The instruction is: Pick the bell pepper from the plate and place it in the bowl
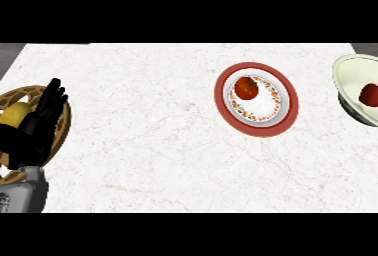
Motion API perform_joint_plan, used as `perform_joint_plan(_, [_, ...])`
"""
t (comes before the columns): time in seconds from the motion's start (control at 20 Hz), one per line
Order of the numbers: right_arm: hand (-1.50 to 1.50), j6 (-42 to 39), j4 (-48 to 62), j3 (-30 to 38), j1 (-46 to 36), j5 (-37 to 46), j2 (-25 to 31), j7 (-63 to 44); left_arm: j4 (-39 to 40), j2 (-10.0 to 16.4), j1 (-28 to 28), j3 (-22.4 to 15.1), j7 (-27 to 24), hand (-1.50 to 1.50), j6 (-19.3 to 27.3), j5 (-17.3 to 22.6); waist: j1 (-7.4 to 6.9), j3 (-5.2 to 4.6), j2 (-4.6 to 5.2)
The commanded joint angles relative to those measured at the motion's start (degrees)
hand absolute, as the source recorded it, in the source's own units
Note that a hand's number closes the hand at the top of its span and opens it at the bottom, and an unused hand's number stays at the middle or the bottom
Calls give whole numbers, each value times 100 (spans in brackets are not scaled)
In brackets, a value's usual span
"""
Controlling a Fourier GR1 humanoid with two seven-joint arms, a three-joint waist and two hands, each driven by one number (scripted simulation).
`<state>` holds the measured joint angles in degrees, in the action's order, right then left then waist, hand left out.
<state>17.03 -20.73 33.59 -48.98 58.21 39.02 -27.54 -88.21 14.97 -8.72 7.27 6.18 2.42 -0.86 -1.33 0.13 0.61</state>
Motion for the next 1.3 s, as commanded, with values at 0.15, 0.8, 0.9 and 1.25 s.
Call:
perform_joint_plan(0.15, [-150, 547, -277, 931, 103, -1190, -61, 1311, 35, 36, -206, 136, 162, 0, 78, 21, 87, 9, -17])
perform_joint_plan(0.8, [-150, -16, -2658, 2393, 1681, -3600, -565, 2371, -122, -79, 247, 96, 43, 0, 116, -110, 287, -22, -115])
perform_joint_plan(0.9, [-150, -251, -3151, 2567, 2249, -3814, -729, 2513, -581, 14, 106, 106, 626, 0, 139, -37, 322, -19, -138])
perform_joint_plan(1.25, [-150, -1782, -5208, 3174, 3634, -5087, -1375, 1978, -427, 55, 339, 234, 379, 0, 20, 19, 347, -25, -135])
